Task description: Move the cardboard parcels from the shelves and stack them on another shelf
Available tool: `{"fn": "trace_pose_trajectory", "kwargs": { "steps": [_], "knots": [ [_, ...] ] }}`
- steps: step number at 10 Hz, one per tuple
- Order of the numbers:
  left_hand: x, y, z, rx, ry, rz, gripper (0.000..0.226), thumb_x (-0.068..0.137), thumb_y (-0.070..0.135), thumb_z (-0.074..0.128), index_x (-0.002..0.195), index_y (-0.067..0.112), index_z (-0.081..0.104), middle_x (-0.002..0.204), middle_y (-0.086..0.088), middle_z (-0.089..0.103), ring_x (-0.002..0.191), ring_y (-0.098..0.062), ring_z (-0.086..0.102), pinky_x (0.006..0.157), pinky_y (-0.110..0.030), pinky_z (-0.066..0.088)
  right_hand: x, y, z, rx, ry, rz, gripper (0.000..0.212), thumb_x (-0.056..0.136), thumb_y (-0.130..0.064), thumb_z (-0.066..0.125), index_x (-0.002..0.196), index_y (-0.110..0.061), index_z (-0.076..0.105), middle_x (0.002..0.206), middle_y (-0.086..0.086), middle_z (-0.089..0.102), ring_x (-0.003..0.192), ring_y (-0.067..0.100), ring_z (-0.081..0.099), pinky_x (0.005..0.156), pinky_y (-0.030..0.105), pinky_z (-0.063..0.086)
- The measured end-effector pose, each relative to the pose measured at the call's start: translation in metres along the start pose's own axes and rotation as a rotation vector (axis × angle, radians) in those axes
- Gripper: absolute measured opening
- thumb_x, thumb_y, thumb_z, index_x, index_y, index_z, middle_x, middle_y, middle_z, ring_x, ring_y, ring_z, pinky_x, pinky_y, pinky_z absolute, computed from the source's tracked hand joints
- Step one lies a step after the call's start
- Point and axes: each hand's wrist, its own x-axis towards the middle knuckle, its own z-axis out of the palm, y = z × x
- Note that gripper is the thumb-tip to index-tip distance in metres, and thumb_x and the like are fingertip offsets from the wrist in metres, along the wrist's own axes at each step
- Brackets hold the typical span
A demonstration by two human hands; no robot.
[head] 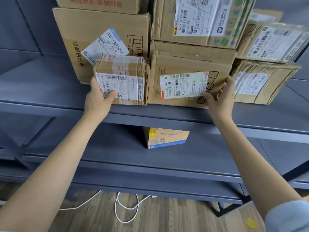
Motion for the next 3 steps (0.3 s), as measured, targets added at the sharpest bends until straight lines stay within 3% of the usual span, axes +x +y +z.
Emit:
{"fn": "trace_pose_trajectory", "kwargs": {
  "steps": [1, 2, 3],
  "knots": [
    [-0.0014, 0.0021, 0.0013, -0.011, -0.014, -0.014, 0.053, 0.093, 0.022, 0.056, 0.138, 0.015, 0.028, 0.135, 0.0, 0.052, 0.121, -0.022, 0.049, 0.089, -0.027, 0.036, -0.0015, -0.0023, 0.0025, -0.05, -0.031, 0.016, 0.068, 0.085, -0.003, 0.063, 0.141, -0.006, 0.025, 0.103, 0.007, 0.054, 0.083, 0.016, 0.053, 0.078, 0.032, 0.049],
    [-0.0022, 0.0023, -0.0004, -0.044, -0.018, -0.023, 0.067, 0.09, 0.023, 0.06, 0.143, 0.015, 0.021, 0.14, 0.001, 0.047, 0.128, -0.022, 0.043, 0.1, -0.03, 0.034, -0.002, -0.0021, -0.0003, -0.073, -0.045, 0.03, 0.074, 0.082, -0.017, 0.066, 0.142, -0.012, 0.024, 0.114, 0.013, 0.055, 0.097, 0.024, 0.055, 0.091, 0.046, 0.048],
    [-0.0052, 0.0046, 0.0009, -0.025, 0.064, 0.029, 0.099, 0.083, 0.021, 0.067, 0.15, 0.015, -0.006, 0.155, -0.008, 0.02, 0.143, -0.028, 0.015, 0.117, -0.049, 0.015, -0.005, 0.0038, -0.0006, -0.028, -0.001, 0.015, 0.089, 0.073, -0.036, 0.07, 0.145, -0.027, 0.019, 0.144, 0.007, 0.041, 0.13, 0.024, 0.044, 0.104, 0.05, 0.041]
  ]
}}
